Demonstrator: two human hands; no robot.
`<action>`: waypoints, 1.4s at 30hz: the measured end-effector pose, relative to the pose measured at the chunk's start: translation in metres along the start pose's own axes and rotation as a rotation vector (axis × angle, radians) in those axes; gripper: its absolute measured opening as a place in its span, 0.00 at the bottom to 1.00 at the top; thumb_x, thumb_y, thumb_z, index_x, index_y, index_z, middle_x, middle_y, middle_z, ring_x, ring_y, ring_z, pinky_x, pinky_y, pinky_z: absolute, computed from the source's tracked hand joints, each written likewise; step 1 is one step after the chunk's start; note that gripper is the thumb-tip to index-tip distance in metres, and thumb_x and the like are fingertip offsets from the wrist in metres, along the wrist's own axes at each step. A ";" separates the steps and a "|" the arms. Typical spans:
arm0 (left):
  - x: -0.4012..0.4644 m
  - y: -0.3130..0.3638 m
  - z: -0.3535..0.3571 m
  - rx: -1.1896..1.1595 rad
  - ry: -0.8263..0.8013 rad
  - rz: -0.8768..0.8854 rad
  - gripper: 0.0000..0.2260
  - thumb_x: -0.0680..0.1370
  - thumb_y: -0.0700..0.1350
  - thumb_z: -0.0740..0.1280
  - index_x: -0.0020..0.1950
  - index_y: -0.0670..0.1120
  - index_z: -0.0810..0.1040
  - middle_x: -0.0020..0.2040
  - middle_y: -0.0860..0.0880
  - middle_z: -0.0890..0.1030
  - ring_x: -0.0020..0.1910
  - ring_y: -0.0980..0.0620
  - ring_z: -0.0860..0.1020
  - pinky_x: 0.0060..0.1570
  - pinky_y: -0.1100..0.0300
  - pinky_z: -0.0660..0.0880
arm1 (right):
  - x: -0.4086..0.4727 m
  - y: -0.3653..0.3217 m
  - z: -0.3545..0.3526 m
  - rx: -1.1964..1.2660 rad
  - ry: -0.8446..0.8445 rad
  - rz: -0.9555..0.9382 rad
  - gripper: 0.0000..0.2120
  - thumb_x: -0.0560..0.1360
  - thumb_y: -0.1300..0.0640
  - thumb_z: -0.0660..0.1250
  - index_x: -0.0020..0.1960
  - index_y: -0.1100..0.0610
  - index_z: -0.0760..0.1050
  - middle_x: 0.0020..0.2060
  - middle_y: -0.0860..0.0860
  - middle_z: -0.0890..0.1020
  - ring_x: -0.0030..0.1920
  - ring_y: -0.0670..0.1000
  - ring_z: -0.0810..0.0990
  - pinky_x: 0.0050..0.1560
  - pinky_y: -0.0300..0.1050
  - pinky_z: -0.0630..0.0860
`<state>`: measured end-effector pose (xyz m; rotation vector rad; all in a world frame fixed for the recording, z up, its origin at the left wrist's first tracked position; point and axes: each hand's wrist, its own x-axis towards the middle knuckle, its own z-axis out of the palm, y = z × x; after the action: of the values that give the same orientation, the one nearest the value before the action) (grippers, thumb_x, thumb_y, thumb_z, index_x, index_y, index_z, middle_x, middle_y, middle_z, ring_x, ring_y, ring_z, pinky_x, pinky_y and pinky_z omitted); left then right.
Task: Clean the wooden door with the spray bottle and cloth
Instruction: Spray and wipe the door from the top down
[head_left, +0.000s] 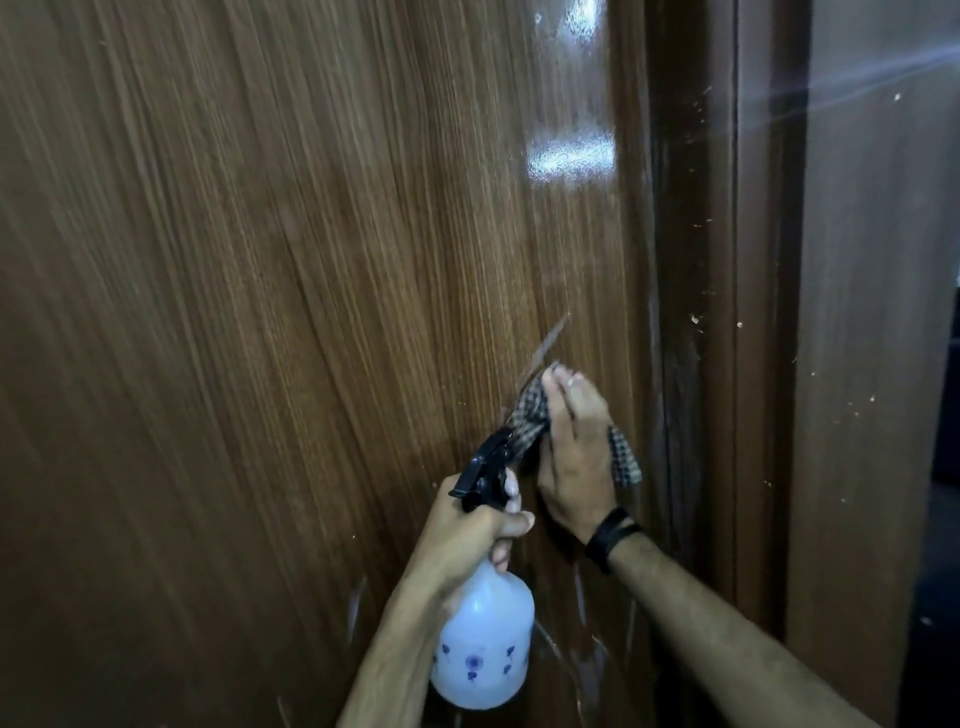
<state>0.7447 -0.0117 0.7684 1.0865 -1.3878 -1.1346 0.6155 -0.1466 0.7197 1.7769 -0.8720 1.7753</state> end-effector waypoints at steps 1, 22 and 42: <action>0.000 0.000 -0.001 0.004 0.004 0.003 0.14 0.74 0.26 0.65 0.45 0.45 0.74 0.38 0.45 0.74 0.24 0.53 0.66 0.28 0.60 0.64 | -0.012 -0.002 0.003 0.000 -0.018 -0.040 0.27 0.78 0.68 0.58 0.77 0.62 0.61 0.74 0.57 0.65 0.75 0.60 0.63 0.75 0.60 0.62; -0.018 0.002 -0.004 0.004 0.131 0.075 0.12 0.75 0.26 0.65 0.47 0.43 0.74 0.39 0.46 0.75 0.25 0.54 0.66 0.28 0.60 0.66 | 0.006 0.009 -0.002 0.017 -0.018 -0.107 0.29 0.77 0.69 0.63 0.77 0.61 0.61 0.73 0.56 0.65 0.75 0.59 0.64 0.72 0.63 0.65; -0.062 -0.049 -0.004 0.015 0.251 -0.077 0.12 0.75 0.26 0.65 0.48 0.42 0.74 0.42 0.43 0.74 0.26 0.52 0.66 0.28 0.59 0.67 | -0.031 0.003 0.002 0.057 -0.016 -0.033 0.31 0.76 0.71 0.64 0.77 0.61 0.60 0.73 0.56 0.64 0.74 0.59 0.63 0.78 0.56 0.57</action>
<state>0.7573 0.0416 0.7114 1.2565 -1.1680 -1.0040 0.6166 -0.1468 0.6886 1.8333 -0.8012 1.7839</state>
